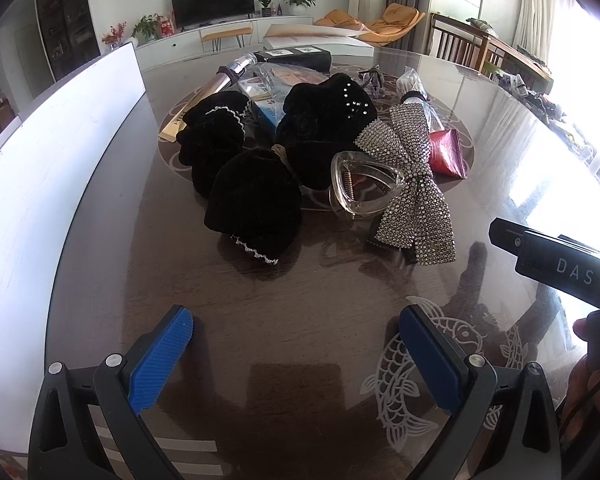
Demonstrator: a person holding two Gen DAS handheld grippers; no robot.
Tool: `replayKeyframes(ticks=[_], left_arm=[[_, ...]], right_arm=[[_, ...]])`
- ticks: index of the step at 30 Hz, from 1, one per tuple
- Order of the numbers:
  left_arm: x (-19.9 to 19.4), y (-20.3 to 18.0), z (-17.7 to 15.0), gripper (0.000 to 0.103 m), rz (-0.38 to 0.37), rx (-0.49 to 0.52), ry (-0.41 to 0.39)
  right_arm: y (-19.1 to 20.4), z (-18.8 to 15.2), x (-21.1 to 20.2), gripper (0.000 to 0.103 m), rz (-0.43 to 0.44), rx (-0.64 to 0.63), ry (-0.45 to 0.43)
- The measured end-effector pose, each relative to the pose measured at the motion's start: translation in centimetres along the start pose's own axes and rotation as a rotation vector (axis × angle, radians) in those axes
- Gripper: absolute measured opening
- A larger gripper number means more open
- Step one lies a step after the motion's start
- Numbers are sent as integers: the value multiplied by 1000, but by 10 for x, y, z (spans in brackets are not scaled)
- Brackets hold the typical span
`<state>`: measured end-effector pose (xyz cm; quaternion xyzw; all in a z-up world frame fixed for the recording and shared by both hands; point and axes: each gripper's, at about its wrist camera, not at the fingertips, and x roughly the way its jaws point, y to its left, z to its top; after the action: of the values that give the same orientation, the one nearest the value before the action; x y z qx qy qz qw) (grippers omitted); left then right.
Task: Organize objects
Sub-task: 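Move the left tool toward the black knit hats in the pile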
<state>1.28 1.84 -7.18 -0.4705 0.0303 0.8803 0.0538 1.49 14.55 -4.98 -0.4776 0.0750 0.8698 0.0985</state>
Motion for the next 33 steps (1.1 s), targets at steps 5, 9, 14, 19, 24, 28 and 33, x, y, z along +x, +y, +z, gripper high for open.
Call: replayKeyframes(ticks=[5,9,14,19,24,28,33], left_arm=[[1,1,3,103,-14,21,14],[2,5,4,103,-23,33,31],[0,9,2,103,-29,43,30],[1,12,4,103,-32,51,44],[2,18,5,103,-33,53,51],[1,25,4,103,-36,58,49],[2,38,4,103,-14,24,40]], right_arm=[[2,0,1,103,-13,-11,2],[3,0,2,103,-21,-19,5],[5,-1,2,103,-32,-29,7],[5,-1,2,103,-32,-29,7],[5,-1,2,103,-32,-29,7],[5,-1,2,103,-32,-29,7],[5,-2,2,103,-33,-28,6]])
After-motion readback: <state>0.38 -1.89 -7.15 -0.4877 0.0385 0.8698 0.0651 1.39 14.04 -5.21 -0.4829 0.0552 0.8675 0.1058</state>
